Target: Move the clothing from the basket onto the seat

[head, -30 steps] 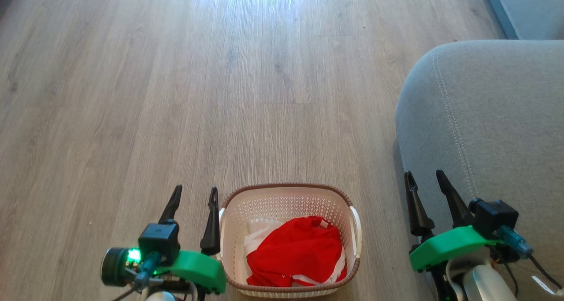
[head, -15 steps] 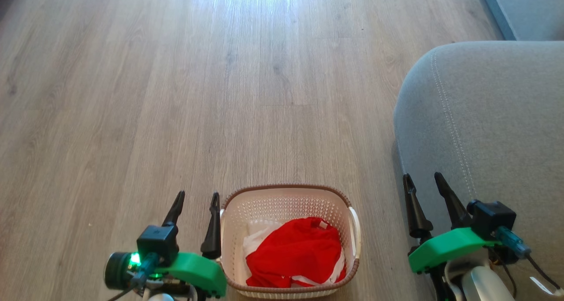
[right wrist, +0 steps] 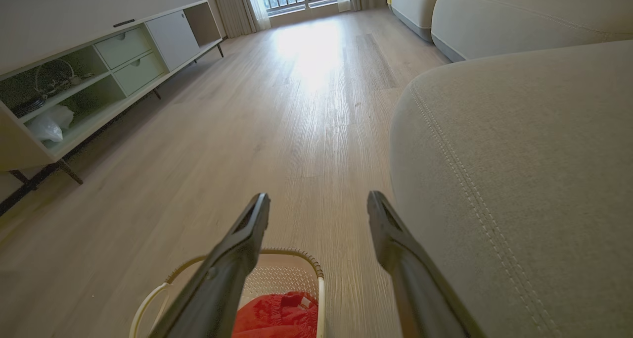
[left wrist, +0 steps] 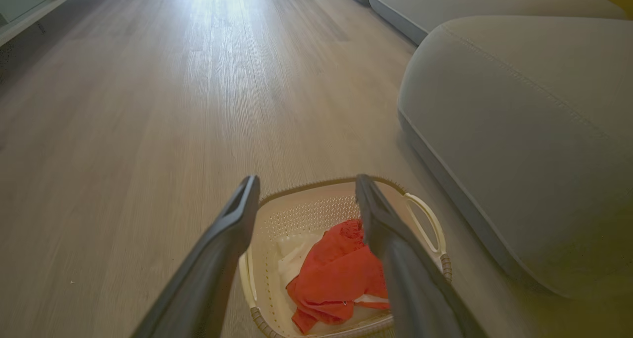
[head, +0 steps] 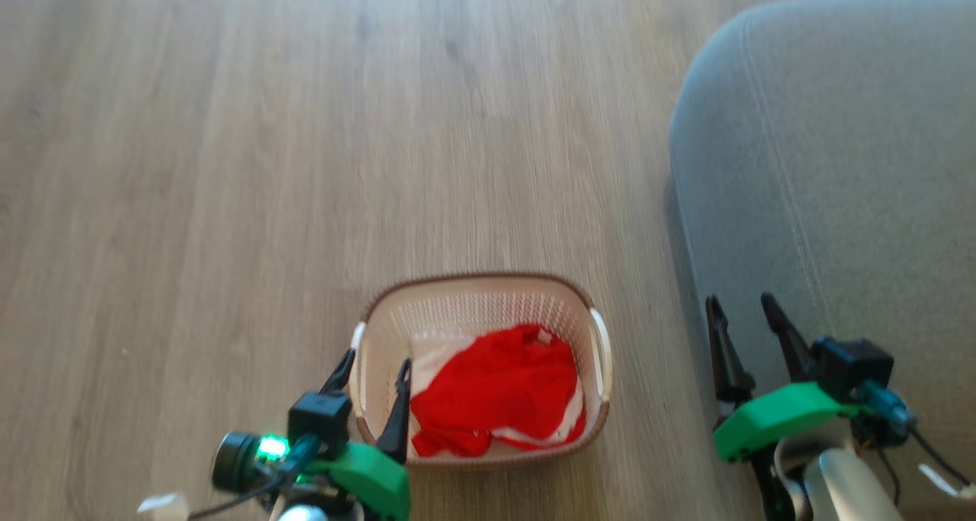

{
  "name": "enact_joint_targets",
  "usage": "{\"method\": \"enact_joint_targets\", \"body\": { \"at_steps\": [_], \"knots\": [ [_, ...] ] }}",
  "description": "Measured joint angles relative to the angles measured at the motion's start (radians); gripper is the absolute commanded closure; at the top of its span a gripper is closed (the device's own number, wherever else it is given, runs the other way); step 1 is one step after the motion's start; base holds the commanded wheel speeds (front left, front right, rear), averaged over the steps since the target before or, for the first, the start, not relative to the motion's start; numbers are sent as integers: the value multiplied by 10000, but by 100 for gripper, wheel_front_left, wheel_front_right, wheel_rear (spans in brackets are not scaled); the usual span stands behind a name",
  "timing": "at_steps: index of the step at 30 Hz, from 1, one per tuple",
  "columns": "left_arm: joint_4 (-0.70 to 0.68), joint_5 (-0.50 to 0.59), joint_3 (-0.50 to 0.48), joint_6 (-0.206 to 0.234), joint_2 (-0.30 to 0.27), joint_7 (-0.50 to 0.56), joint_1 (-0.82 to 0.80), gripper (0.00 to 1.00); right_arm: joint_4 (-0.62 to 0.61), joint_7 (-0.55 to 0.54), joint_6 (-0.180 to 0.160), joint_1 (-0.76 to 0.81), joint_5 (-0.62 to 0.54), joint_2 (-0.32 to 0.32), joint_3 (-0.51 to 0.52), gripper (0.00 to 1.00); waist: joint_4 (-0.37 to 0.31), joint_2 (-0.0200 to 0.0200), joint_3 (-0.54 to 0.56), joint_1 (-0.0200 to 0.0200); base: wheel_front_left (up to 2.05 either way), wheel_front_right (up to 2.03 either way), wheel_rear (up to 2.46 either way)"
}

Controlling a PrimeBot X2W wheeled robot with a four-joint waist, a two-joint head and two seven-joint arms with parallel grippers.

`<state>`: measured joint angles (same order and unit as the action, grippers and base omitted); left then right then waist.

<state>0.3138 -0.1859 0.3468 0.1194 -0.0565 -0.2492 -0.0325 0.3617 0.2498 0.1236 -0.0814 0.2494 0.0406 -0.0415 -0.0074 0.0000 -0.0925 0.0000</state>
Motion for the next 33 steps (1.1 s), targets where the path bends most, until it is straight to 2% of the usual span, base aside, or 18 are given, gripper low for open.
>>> {"method": "enact_joint_targets", "body": {
  "at_steps": [9, 22, 33],
  "knots": [
    [1486, 752, 502, -443, 40, 0, -1847, 0, -81, 0, 0, -918, -169, 4, 242, 0, -317, 0, -1918, 1, 0, 0, 0],
    [5010, 1737, 1425, -1055, 125, -2, -5502, 0, -757, 2, 0, -1973, -374, 8, 313, 0, -700, -1, -5110, 3, 0, 0, 0],
    [7639, 1964, 2548, -1440, 190, -29, -8139, 0, -1860, 27, 0, -2553, -370, 12, 424, 0, -1115, -1, -7074, 2, 0, 0, 0]
  ]
}}
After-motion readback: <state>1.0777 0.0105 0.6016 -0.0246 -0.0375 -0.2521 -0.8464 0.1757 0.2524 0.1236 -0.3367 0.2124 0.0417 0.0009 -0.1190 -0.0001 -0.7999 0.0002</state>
